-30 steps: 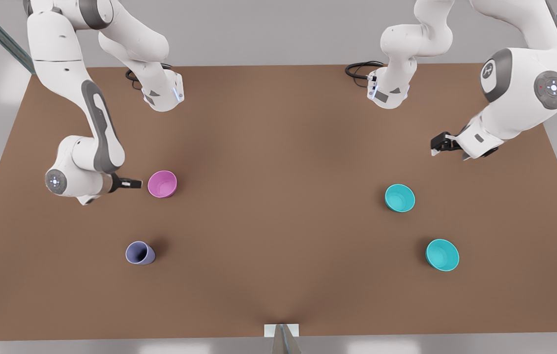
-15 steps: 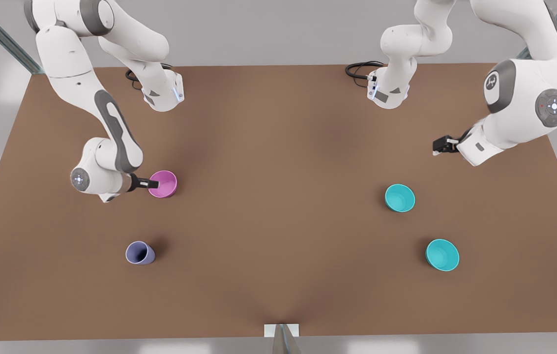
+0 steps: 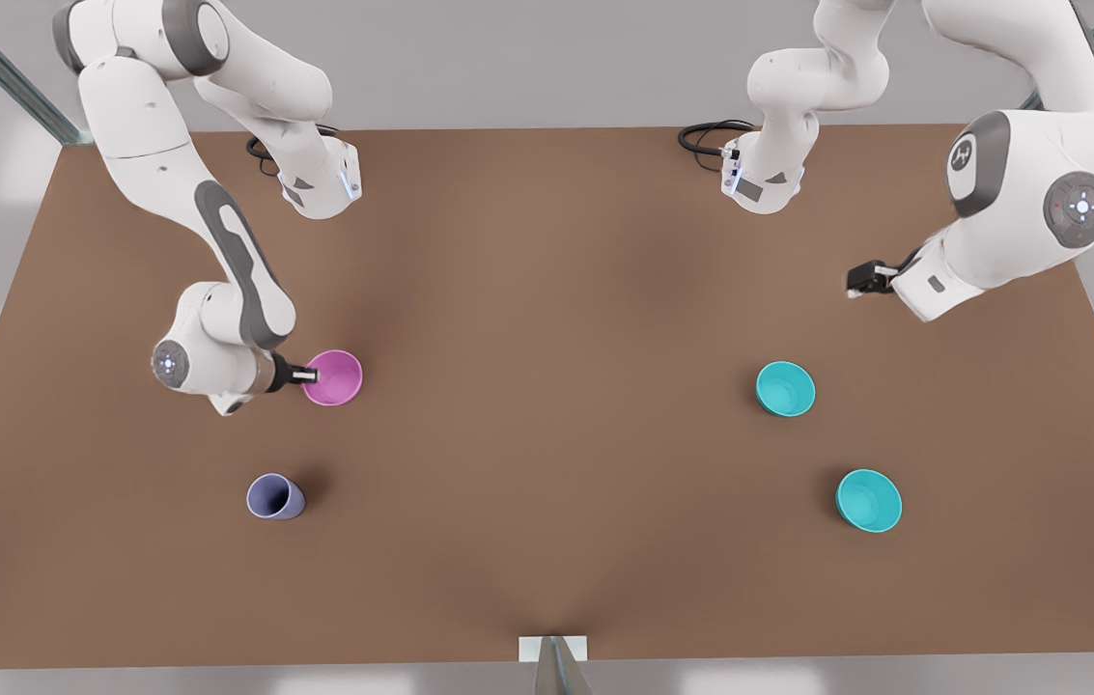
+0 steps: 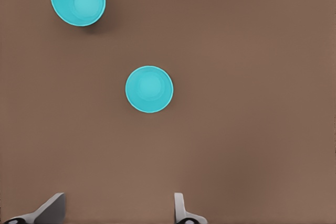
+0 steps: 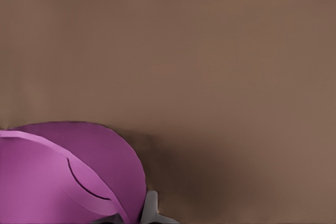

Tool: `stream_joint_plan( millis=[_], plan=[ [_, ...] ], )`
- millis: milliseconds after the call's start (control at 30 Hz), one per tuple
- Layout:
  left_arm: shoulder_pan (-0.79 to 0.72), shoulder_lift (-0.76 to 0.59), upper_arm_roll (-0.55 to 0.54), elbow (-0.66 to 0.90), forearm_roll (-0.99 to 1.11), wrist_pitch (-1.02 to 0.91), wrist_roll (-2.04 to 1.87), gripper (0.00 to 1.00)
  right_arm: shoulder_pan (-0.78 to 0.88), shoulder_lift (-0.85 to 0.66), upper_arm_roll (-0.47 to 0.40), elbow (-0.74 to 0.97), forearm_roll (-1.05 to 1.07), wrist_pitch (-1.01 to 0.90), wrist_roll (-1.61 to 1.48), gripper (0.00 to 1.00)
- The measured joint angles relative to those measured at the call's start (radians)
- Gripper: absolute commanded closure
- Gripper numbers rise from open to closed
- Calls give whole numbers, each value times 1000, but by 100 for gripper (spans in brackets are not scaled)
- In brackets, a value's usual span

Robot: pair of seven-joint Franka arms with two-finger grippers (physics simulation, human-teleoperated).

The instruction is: Stack the blue bowl on the pink bowl

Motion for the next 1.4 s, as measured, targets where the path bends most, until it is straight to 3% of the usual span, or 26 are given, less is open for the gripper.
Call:
stream_joint_plan(
  millis=[133, 300, 400, 667, 700, 733, 1033, 1133, 1267, 1400],
  plan=[
    [17, 8, -23, 22, 3, -25, -14, 0, 232, 64, 21, 185, 57, -28, 63, 79],
    [12, 12, -27, 25, 2, -40, -28, 0, 543, 315, 17, 588, 67, -41, 250, 79],
    [5, 23, -28, 25, 2, -44, -35, 0, 633, 451, 15, 744, 43, -42, 378, 79],
    [-27, 37, -29, 26, 2, -48, -49, 0, 661, 564, 13, 805, 10, 8, 633, 79],
    [-31, 38, -29, 26, 2, -48, -50, 0, 660, 567, 13, 807, 9, 13, 658, 59],
    [-35, 39, -29, 26, 2, -48, -51, 0, 660, 569, 13, 807, 6, 16, 682, 0],
    [-40, 77, -24, 27, -2, -47, -59, 0, 618, 530, 16, 856, 4, 7, 848, 0],
    [-30, 161, 1, 30, -1, -13, -60, 0, 528, 502, 15, 945, 0, -83, 871, 0],
    [3, 336, 103, -34, -42, 151, -46, 0, 269, 409, 13, 1034, -89, -339, 769, 0],
    [-7, 400, 164, -204, -153, 364, 8, 0, 239, 23, -170, 880, -252, -519, 583, 0]
  ],
)
